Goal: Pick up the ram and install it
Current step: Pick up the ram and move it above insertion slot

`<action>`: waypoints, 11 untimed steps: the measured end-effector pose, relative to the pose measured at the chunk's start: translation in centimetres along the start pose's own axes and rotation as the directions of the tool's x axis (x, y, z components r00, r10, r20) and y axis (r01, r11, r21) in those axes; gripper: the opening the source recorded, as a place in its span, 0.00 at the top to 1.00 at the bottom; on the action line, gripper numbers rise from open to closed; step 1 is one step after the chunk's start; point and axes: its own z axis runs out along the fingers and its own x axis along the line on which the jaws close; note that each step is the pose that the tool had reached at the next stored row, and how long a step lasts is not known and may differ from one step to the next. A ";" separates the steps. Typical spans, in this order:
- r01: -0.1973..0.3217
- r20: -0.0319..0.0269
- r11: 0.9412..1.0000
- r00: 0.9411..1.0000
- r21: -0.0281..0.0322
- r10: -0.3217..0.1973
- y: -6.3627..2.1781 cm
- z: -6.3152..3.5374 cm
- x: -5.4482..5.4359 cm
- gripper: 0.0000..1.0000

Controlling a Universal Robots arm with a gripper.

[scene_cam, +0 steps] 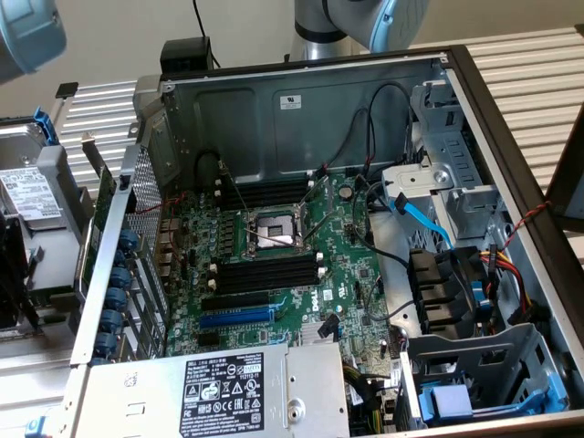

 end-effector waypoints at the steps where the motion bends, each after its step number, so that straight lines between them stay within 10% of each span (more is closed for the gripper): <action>1: -0.001 0.000 1.000 1.000 0.000 0.001 0.01 0.00 0.0 0.87; 11: -0.006 0.000 1.000 1.000 0.000 0.006 0.04 -1.49 0.1 0.87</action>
